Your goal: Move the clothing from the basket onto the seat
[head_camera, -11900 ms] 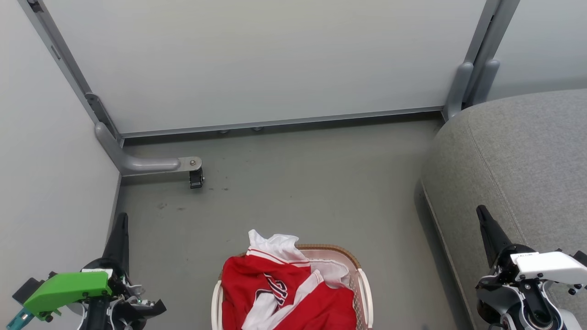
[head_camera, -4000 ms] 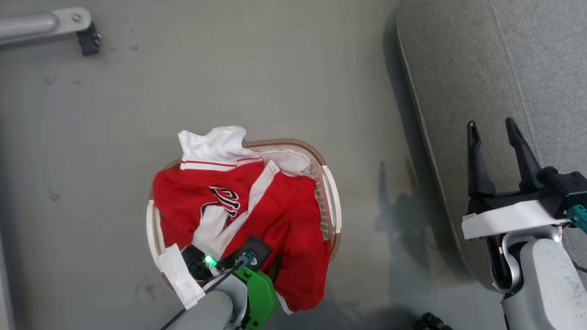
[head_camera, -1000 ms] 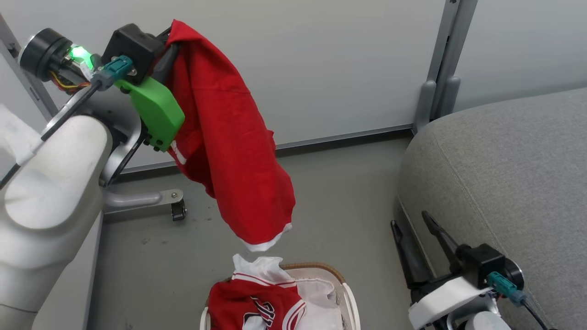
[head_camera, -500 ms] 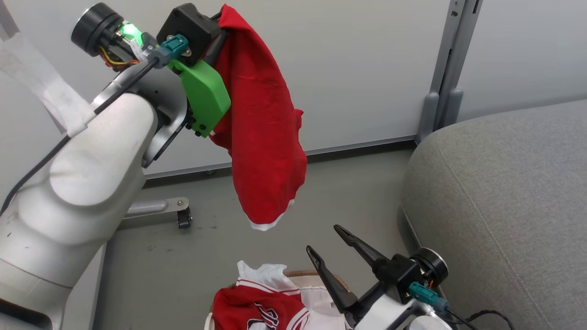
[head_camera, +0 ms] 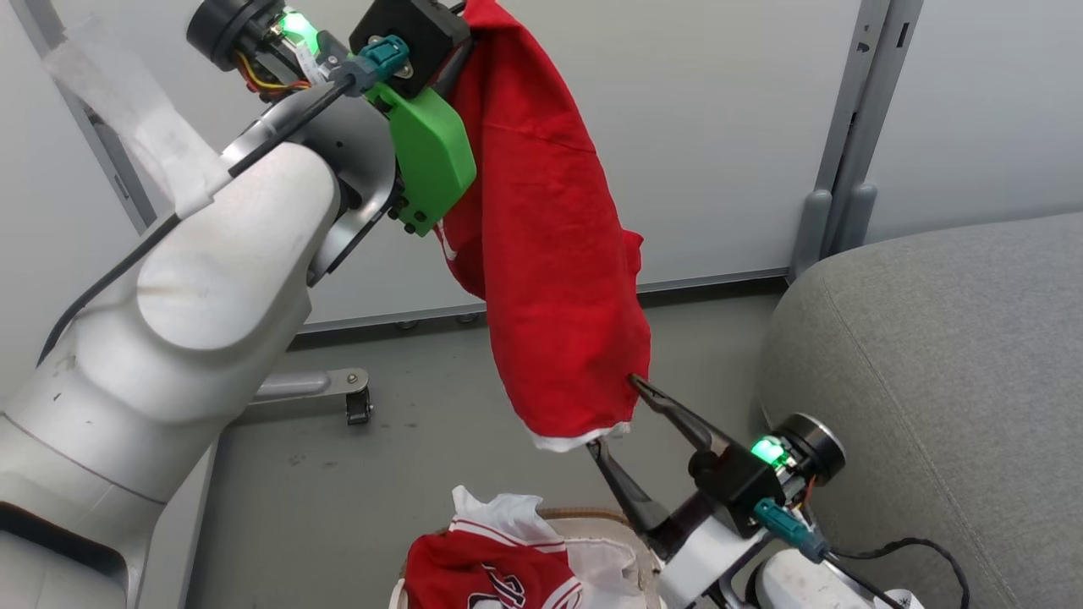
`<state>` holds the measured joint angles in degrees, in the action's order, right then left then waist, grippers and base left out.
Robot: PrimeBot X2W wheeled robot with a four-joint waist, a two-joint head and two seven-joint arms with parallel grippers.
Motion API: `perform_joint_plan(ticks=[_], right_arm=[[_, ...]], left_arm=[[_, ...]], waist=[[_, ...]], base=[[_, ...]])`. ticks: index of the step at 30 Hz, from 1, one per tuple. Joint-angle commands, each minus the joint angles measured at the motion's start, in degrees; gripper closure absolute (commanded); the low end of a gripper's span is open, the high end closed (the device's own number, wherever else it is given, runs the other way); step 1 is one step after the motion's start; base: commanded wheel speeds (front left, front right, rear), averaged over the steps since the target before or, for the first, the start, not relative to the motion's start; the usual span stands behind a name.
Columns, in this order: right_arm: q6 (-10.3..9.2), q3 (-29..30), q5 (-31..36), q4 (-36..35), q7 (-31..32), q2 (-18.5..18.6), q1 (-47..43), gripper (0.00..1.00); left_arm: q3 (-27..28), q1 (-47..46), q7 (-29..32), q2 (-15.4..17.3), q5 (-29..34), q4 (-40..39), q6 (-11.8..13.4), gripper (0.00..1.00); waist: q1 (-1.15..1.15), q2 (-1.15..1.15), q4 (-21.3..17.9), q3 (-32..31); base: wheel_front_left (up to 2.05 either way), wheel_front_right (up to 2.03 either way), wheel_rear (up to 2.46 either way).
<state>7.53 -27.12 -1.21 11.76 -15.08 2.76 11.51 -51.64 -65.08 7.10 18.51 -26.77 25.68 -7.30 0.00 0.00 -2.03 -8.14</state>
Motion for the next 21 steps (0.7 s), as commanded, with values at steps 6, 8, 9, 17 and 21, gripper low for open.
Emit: perform_joint_plan(ticks=[6, 8, 9, 17, 21], right_arm=[[-0.08, 2.7, 1.8, -2.7, -0.1, 0.2, 1.6, 0.0], [-0.08, 1.9, 3.5, -1.9, -0.1, 0.2, 2.5, 0.0], [-0.08, 1.0, 4.7, -0.6, -0.1, 0.2, 3.0, 0.0], [-0.08, 2.5, 6.2, -0.4, -0.1, 0.2, 6.8, 0.0], [-0.08, 3.0, 5.2, -0.4, -0.1, 0.2, 7.5, 0.4]], left_arm=[[-0.7, -1.7, -0.4, -1.0, -1.4, -0.8, -0.1, 1.0], [-0.8, -1.8, -0.6, -1.2, -1.7, -0.8, -0.1, 1.0], [-0.8, -2.0, -0.6, -1.5, -1.9, -0.7, -0.1, 1.0], [-1.1, -3.3, -0.7, -3.2, -2.7, -0.6, -0.1, 1.0], [-1.4, -1.6, -1.0, -3.1, -3.3, -0.3, 0.1, 1.0]], waist=[[0.0, 0.0, 0.7, -0.2], [0.0, 0.0, 1.0, -0.3], [0.0, 0.0, 1.1, -0.4], [0.0, 0.0, 2.6, -0.2], [0.0, 0.0, 3.0, -0.1]], base=[[0.0, 0.0, 0.0], [0.0, 0.0, 0.0], [0.0, 0.0, 0.0], [0.0, 0.0, 0.0], [0.0, 0.0, 0.0]])
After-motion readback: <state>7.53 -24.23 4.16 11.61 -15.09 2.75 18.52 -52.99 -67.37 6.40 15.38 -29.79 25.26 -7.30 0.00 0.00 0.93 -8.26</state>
